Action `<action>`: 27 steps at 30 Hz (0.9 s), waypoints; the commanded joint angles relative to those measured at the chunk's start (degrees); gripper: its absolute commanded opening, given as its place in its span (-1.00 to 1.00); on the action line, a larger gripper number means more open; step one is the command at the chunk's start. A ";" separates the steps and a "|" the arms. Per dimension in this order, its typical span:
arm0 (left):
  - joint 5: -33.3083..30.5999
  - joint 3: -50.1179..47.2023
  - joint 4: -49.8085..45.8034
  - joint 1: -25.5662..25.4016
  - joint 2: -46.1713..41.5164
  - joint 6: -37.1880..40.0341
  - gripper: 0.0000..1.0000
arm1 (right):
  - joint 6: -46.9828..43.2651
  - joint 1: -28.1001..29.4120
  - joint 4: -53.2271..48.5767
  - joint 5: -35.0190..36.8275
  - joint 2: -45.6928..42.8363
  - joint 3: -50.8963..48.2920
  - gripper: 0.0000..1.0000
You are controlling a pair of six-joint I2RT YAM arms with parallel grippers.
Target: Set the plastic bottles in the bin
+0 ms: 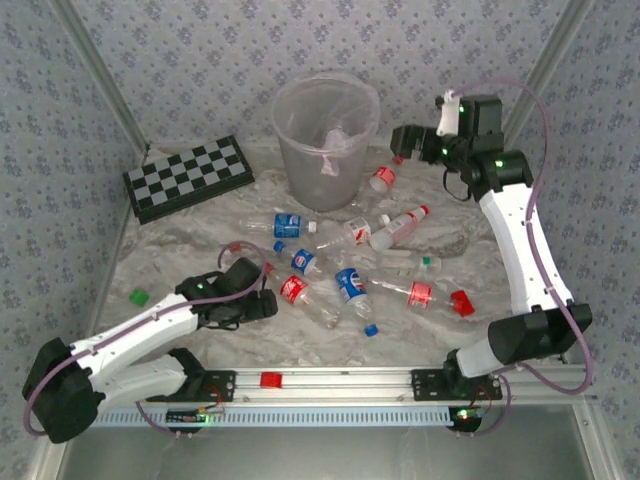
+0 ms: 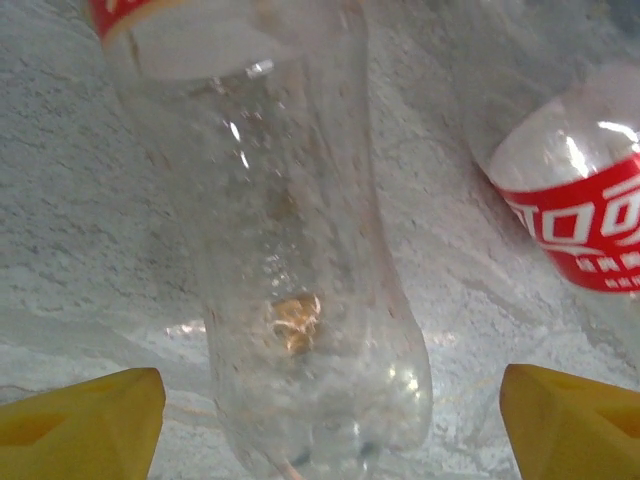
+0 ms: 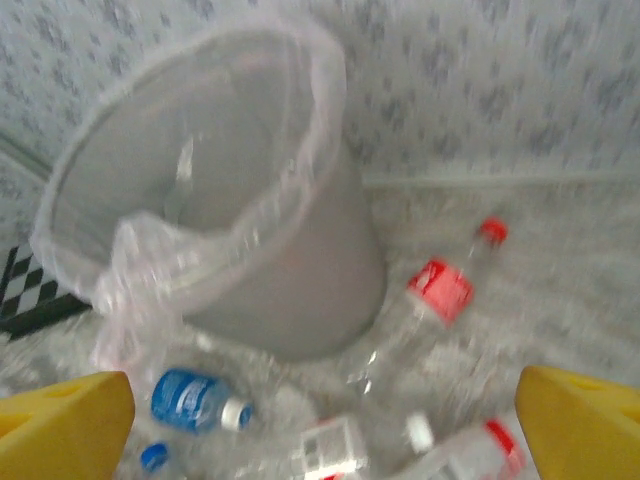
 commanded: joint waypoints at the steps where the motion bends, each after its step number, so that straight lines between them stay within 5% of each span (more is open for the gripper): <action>1: -2.84 -0.96 1.70 1.45 1.63 -0.97 0.61 | 5.51 -4.47 -2.39 -10.38 -2.92 -7.38 0.99; 6: -3.57 -2.72 7.32 2.56 3.96 -1.73 0.39 | 9.37 -9.61 5.18 -16.58 -11.58 -23.92 1.00; 13: -9.00 -0.59 5.25 3.03 3.74 -2.43 0.01 | 7.50 -9.97 1.98 -11.13 -18.01 -30.67 1.00; 17: -11.40 1.69 3.56 3.90 2.43 -1.19 -0.06 | 11.35 -8.20 4.84 -8.67 -23.73 -35.15 1.00; 21: -14.26 4.32 2.38 4.19 0.34 0.28 -0.15 | 16.25 -4.62 20.18 -11.90 -33.16 -45.70 1.00; 27: -13.90 11.05 -0.10 4.57 -0.89 7.93 -0.22 | 20.97 4.27 28.22 -15.79 -33.42 -51.37 1.00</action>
